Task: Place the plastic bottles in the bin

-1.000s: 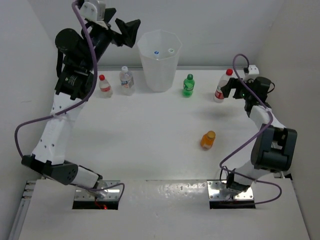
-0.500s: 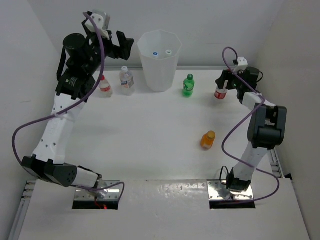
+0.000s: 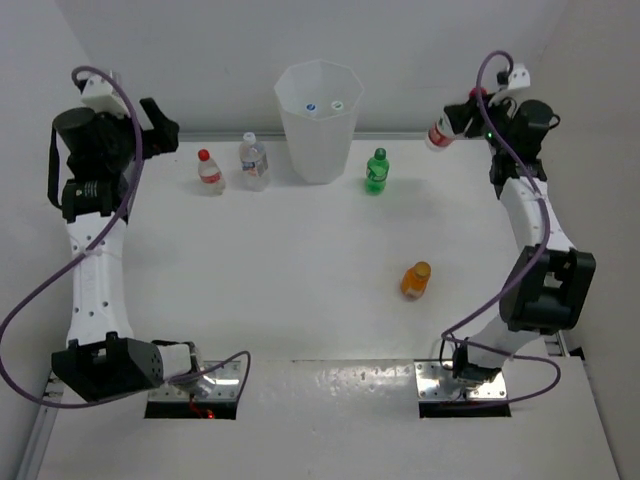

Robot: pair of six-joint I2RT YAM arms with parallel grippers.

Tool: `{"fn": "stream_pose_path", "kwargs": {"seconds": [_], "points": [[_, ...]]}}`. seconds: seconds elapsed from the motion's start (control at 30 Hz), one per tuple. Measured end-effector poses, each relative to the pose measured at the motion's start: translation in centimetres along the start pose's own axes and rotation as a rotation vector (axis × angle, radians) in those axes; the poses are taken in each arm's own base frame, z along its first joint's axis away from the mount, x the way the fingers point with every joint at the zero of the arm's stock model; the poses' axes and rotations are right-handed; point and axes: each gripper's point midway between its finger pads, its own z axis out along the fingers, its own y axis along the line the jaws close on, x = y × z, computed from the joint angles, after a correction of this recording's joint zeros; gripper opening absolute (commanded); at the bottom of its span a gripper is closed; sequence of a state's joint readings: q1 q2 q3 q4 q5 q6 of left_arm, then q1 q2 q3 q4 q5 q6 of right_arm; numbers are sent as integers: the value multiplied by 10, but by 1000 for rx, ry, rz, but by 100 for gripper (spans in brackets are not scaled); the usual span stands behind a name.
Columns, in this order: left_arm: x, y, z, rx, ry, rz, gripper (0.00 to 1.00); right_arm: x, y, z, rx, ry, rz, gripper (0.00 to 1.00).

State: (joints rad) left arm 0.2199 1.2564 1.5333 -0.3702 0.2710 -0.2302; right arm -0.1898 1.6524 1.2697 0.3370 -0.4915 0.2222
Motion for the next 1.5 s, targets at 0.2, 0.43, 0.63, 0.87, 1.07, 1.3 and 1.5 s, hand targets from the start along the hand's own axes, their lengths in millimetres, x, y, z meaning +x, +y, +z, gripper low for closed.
{"fn": "stream_pose_path", "kwargs": {"seconds": [0.2, 0.43, 0.63, 0.87, 1.07, 1.3, 1.5], "points": [[101, 22, -12, 5, 191, -49, 100, -158, 104, 3, -202, -323, -83, 1], [166, 24, -25, 34, 299, -61, 100, -221, 214, 40, -401, -508, -119, 1], [179, 28, -28, 27, 276, -46, 100, -157, 237, 127, -394, -427, -96, 0], [191, 37, -13, 24, 269, -45, 100, -43, 248, 189, -365, -224, -115, 65], [216, 48, 9, 13, 290, -50, 100, -37, 247, 188, -348, -200, -138, 84], [255, 49, 50, 52, 354, -22, 100, -81, 252, 142, -365, -208, -108, 90], [262, 55, 97, 68, 366, -5, 100, -150, 260, 46, -418, -259, -117, 90]]}}
